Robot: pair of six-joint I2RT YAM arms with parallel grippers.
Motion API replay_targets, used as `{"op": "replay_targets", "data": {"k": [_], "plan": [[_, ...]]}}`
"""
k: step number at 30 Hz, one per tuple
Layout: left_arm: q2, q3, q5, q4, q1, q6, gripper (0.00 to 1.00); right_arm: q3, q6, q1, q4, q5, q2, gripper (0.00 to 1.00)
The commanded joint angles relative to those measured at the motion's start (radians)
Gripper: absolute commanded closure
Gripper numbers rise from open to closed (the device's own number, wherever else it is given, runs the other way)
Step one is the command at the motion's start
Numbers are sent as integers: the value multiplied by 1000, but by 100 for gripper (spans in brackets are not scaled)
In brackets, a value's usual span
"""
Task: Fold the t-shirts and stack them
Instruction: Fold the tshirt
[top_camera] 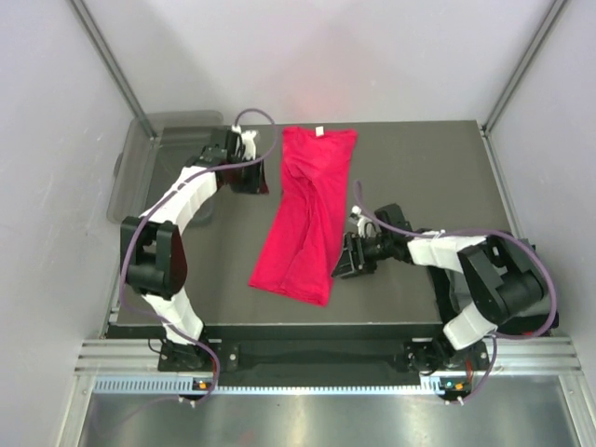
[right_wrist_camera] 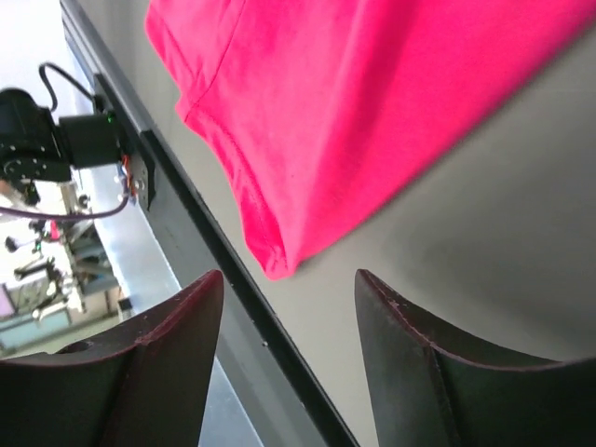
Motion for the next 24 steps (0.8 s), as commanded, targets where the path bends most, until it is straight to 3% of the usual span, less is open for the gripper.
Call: {"op": "replay_targets", "data": {"k": [1,6,14,16,18,19,24], "plan": [[-9,-99,139,-270,11,13,54,1,69,71,76,-8,58,42],[-155,-341,122,-182,12,-44,56,14,109,169,70,7,139,49],[-273,-524,88,-145,12,-82,52,45,143,269,70,41,210,52],[-286,-539,94,-134,12,-84,52,56,138,286,70,48,230,63],[-284,-529,99,-139,12,-84,52,71,118,295,42,67,244,91],[-284,-524,98,-140,12,-84,52,76,112,295,42,82,241,100],[-299,-504,104,-155,14,-76,52,51,19,289,-54,122,148,100]]}}
